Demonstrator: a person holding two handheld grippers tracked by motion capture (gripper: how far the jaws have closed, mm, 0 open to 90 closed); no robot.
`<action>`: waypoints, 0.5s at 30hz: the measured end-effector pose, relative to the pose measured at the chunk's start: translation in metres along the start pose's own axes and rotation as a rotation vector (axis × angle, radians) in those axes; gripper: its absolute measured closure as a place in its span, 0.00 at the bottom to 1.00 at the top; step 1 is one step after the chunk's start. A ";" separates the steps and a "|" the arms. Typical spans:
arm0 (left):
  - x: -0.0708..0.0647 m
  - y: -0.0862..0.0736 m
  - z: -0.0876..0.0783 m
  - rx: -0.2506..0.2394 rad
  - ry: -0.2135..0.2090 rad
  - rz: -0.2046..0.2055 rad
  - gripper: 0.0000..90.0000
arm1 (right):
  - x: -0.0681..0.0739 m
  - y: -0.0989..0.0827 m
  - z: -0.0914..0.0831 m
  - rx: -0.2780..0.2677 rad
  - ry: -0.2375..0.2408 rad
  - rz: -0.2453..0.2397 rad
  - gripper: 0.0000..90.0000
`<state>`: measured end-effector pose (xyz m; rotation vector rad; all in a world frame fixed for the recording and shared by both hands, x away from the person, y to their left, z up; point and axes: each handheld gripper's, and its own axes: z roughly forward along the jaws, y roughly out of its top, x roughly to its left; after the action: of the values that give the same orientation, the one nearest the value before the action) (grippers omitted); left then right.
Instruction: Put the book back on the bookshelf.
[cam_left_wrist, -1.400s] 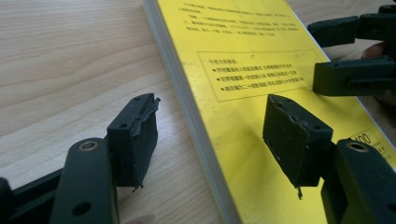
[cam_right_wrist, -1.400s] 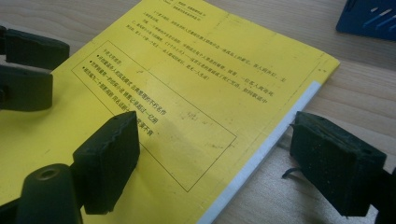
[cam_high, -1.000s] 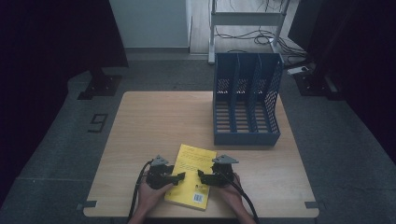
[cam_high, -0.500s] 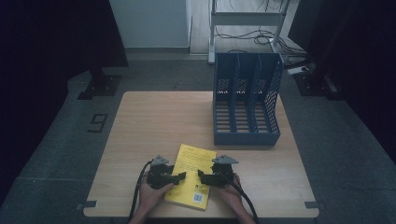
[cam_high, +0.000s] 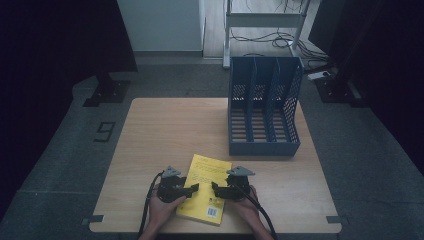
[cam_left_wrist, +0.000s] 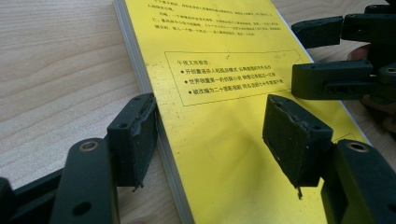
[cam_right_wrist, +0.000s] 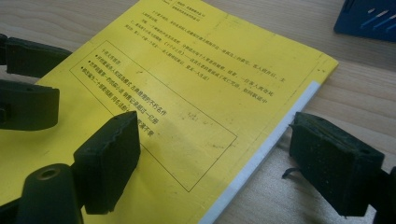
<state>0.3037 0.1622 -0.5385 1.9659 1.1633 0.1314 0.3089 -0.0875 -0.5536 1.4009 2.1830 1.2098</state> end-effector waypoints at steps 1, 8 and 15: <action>0.000 0.000 -0.001 -0.003 0.001 0.004 0.39 | 0.000 0.000 0.000 0.000 0.000 -0.001 0.18; -0.006 0.001 -0.002 -0.009 0.029 0.029 0.40 | 0.000 0.000 0.000 0.000 0.001 -0.002 0.18; -0.008 0.002 -0.004 -0.016 0.040 0.035 0.40 | 0.000 0.000 0.000 0.001 0.001 0.001 0.18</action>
<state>0.2988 0.1573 -0.5319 1.9782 1.1503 0.1990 0.3092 -0.0875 -0.5537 1.4026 2.1839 1.2103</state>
